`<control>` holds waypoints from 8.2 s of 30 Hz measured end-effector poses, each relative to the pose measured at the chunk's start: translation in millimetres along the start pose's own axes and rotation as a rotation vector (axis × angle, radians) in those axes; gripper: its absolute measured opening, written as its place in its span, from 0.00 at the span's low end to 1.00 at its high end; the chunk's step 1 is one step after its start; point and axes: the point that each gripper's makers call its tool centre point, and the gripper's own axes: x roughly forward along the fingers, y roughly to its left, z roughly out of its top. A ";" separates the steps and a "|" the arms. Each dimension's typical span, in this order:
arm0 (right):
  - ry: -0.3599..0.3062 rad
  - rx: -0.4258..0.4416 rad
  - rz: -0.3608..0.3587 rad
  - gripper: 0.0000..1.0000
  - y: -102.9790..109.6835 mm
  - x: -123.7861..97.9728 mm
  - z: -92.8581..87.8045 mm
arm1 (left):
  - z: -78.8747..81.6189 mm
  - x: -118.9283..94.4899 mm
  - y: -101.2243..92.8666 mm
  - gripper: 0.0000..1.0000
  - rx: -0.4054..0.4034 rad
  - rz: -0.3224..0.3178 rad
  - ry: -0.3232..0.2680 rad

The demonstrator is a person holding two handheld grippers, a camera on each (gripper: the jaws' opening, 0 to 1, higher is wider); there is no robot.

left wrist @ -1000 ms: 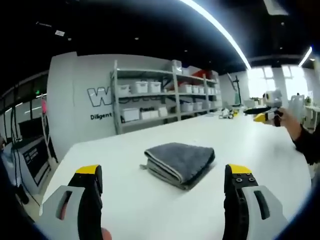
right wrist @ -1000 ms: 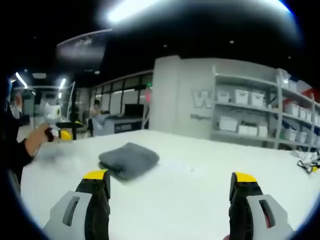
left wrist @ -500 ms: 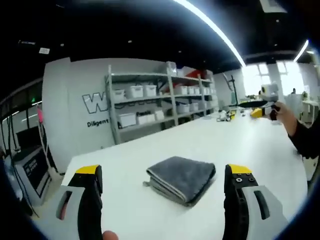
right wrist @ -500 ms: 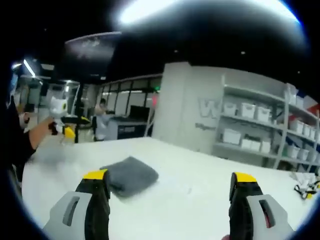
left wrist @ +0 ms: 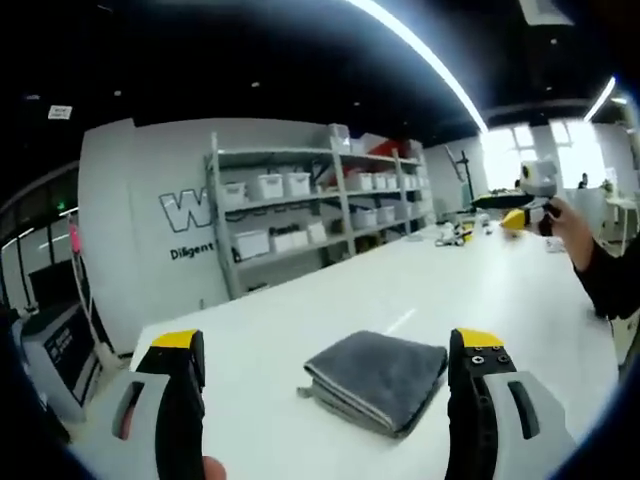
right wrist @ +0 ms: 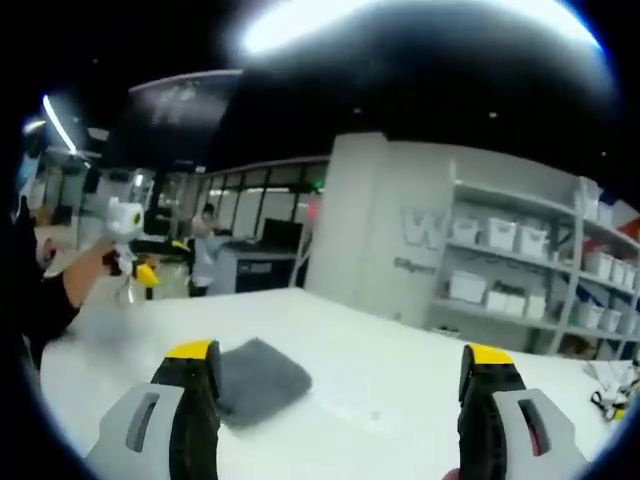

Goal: Open the folded towel by lifting each exposed corner and separating the folded layers until the towel lies flat within the target outline without major curled edges

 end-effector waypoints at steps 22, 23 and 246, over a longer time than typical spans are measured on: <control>0.034 -0.011 0.071 1.00 23.2 48.7 -22.0 | -42.0 38.8 -10.6 1.00 -0.008 -0.027 0.063; 0.033 -0.013 0.073 1.00 23.2 49.0 -21.7 | -43.5 39.4 -10.6 1.00 -0.007 -0.029 0.065; 0.425 0.080 0.423 0.07 217.9 -33.6 -197.5 | -179.6 -46.3 -189.0 0.03 -0.022 -0.365 0.398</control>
